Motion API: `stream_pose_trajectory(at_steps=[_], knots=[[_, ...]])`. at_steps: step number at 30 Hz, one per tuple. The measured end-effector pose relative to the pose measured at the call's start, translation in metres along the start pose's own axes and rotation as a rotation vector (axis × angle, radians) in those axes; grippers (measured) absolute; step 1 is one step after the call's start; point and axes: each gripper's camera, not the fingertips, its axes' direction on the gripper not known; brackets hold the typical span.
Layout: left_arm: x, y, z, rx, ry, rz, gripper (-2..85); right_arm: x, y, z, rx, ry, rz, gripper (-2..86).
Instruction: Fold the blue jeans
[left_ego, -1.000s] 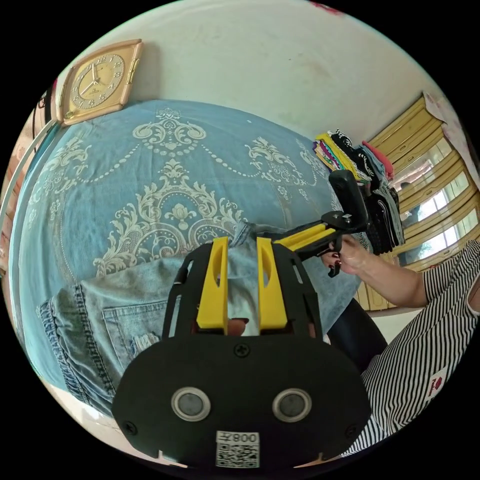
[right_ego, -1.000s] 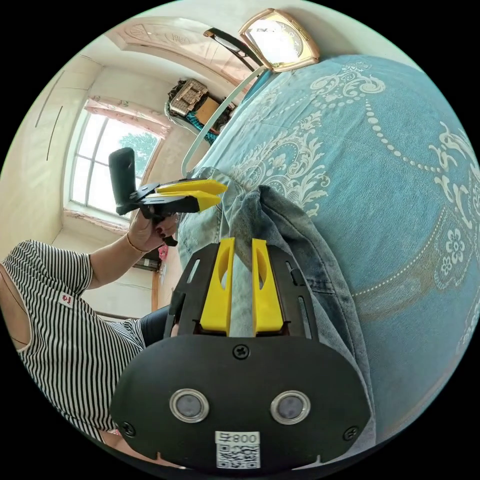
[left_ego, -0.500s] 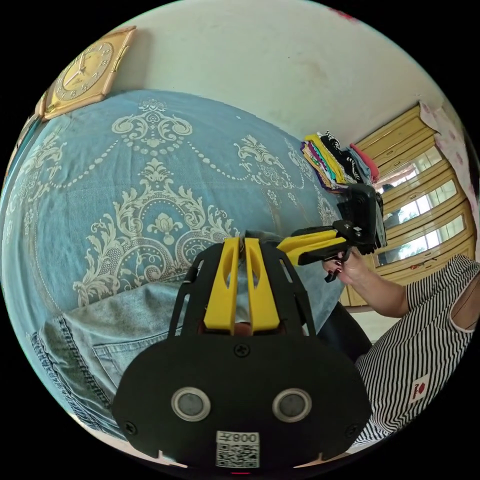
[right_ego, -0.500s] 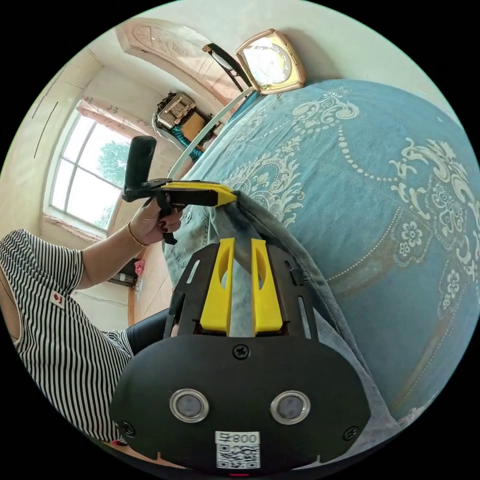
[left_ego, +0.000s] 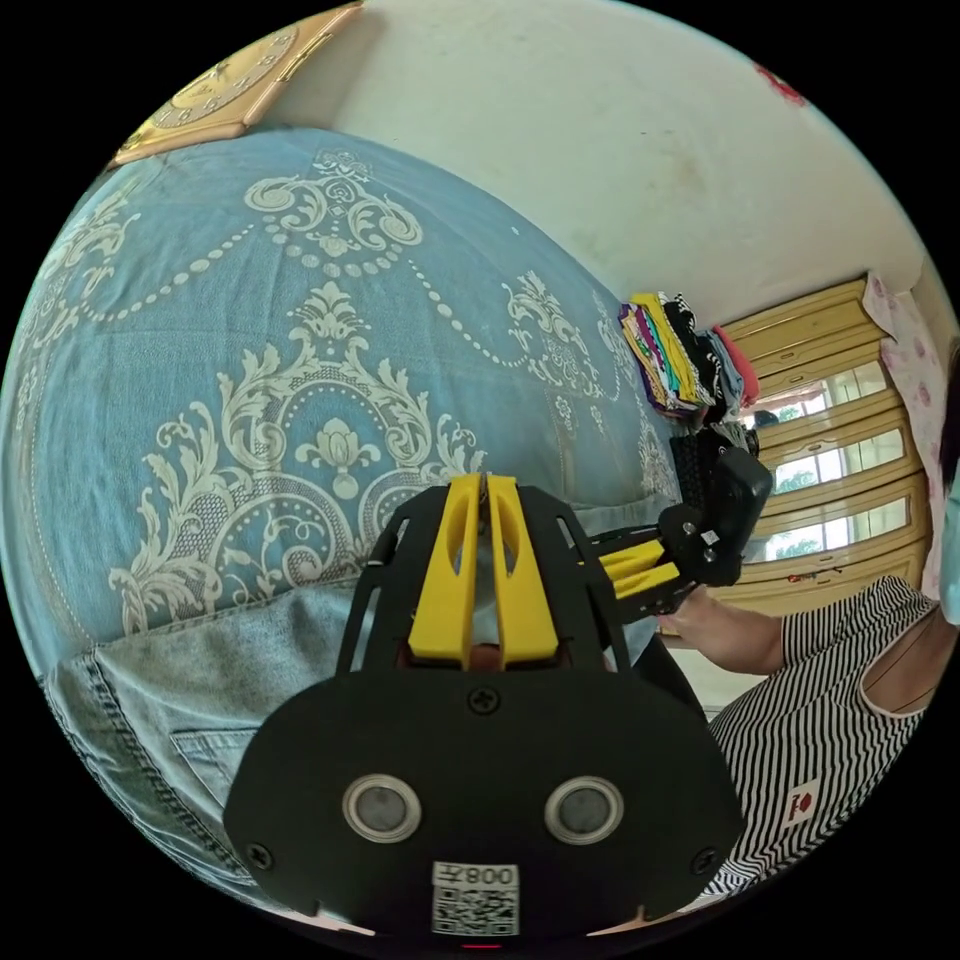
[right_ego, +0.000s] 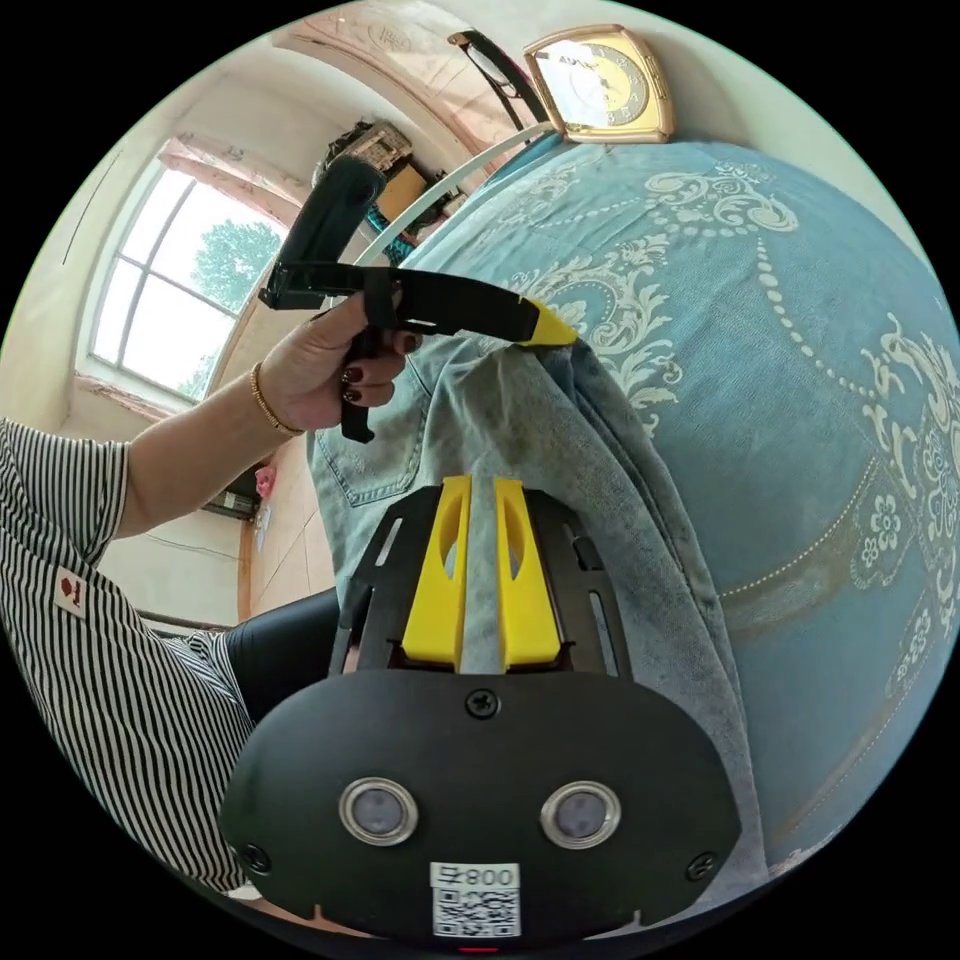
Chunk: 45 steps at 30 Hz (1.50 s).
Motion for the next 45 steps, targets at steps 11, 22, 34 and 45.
stream_pose_trajectory(at_steps=[11, 22, 34, 45], knots=[[0.044, 0.014, -0.012, 0.036, -0.011, 0.066, 1.6, 0.035, -0.033, -0.021, -0.018, -0.067, 0.011, 6.3], [0.082, 0.020, 0.008, 0.032, -0.035, 0.102, 1.8, 0.024, -0.027, -0.022, -0.050, -0.068, -0.015, 4.7], [0.169, 0.020, 0.052, -0.055, -0.250, 0.404, 4.1, -0.014, -0.029, -0.046, 0.041, 0.231, -0.065, 0.4], [0.199, 0.034, 0.130, -0.274, -0.465, 0.544, 1.3, -0.007, -0.016, -0.047, 0.077, 0.204, -0.013, 0.3]])
